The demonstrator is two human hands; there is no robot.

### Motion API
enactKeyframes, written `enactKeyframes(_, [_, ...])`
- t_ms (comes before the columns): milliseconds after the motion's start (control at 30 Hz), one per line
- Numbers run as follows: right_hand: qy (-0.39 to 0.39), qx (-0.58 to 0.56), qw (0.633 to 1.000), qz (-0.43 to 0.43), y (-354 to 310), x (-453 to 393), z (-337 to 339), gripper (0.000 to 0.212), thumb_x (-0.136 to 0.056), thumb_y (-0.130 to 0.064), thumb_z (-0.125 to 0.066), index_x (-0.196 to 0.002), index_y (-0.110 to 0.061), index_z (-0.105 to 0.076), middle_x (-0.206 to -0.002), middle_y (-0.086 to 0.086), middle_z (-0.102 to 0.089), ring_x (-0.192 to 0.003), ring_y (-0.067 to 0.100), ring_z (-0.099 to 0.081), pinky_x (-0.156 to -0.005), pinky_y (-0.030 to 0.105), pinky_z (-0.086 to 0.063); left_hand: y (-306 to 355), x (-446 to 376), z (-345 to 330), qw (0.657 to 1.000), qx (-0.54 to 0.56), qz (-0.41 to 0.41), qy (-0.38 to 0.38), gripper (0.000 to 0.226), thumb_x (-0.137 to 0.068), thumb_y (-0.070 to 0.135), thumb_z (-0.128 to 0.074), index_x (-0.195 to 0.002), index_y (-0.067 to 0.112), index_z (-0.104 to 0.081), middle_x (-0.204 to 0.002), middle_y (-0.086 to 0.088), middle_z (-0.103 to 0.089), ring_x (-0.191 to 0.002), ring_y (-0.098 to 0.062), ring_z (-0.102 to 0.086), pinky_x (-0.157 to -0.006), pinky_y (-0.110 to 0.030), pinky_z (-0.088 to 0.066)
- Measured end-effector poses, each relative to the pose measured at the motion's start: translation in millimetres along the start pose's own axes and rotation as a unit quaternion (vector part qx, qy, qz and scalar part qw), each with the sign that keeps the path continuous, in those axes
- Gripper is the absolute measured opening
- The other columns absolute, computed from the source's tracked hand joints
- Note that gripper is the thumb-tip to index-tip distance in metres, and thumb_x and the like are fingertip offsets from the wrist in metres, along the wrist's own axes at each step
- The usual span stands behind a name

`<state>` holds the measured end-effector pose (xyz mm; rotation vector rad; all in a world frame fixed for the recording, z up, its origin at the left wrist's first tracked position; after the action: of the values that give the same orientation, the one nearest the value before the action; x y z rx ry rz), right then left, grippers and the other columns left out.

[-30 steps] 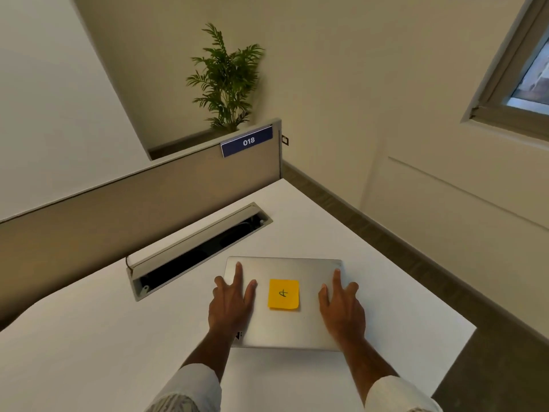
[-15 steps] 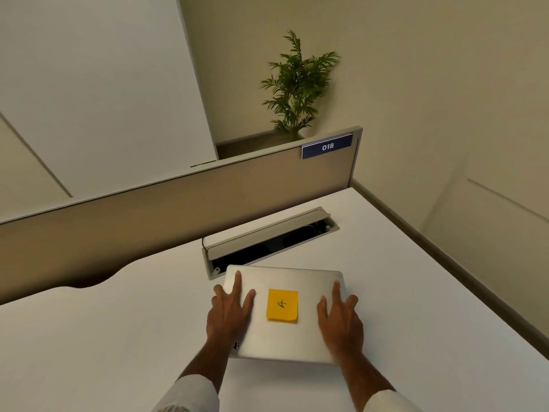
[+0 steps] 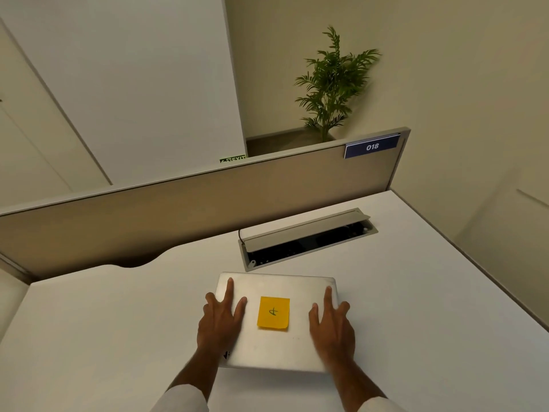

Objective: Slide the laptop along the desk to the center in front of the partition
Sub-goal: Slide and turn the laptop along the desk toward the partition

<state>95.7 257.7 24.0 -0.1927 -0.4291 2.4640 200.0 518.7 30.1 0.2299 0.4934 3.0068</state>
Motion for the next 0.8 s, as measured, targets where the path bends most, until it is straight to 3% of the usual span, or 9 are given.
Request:
enactKeyframes(167, [-0.005,0.011,1.000,0.005,-14,3,-8,0.068,-0.096,-0.060,-0.025,-0.155,-0.029,-0.014,-0.127,0.012,-0.049,-0.068,0.013,-0.066,-0.059,0.018,-0.057,-15,-3,5,1.000,-0.002,0.009,-0.005,0.075,-0.097,0.070,-0.024,-0.157,0.041,0.010,-0.154,-0.012,-0.024,-0.129,-0.025,-0.050,-0.100,-0.042,-0.054])
enactKeyframes(300, [-0.011,0.045,0.999,0.016,-19,6,-15,0.070,-0.095,-0.062,-0.022,-0.156,-0.028,-0.012,-0.123,0.010,-0.052,-0.077,0.013,-0.064,-0.064,0.020,-0.056,-23,-4,4,1.000,-0.005,0.014,-0.016,0.075,-0.097,0.070,-0.023,-0.157,0.041,0.011,-0.155,-0.013,-0.023,-0.129,-0.027,-0.049,-0.101,-0.044,-0.053])
enactKeyframes(800, [-0.046,0.056,0.997,0.011,-8,23,-41,0.068,-0.097,-0.058,-0.027,-0.155,-0.023,-0.016,-0.118,0.014,-0.051,-0.085,0.022,-0.060,-0.066,0.032,-0.054,-44,11,-31,1.000,-0.004,0.013,-0.017,0.071,-0.098,0.069,-0.022,-0.158,0.041,0.004,-0.139,-0.012,-0.035,-0.117,-0.030,-0.053,-0.090,-0.044,-0.052])
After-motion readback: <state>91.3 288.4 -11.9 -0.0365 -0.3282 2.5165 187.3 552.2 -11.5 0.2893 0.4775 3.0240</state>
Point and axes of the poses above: each hand's wrist, its own x-axis away from the middle knuckle, its own z-axis out of the back of the hand, y = z × x, the point moved 4 cm from there along -x, towards the middle knuckle
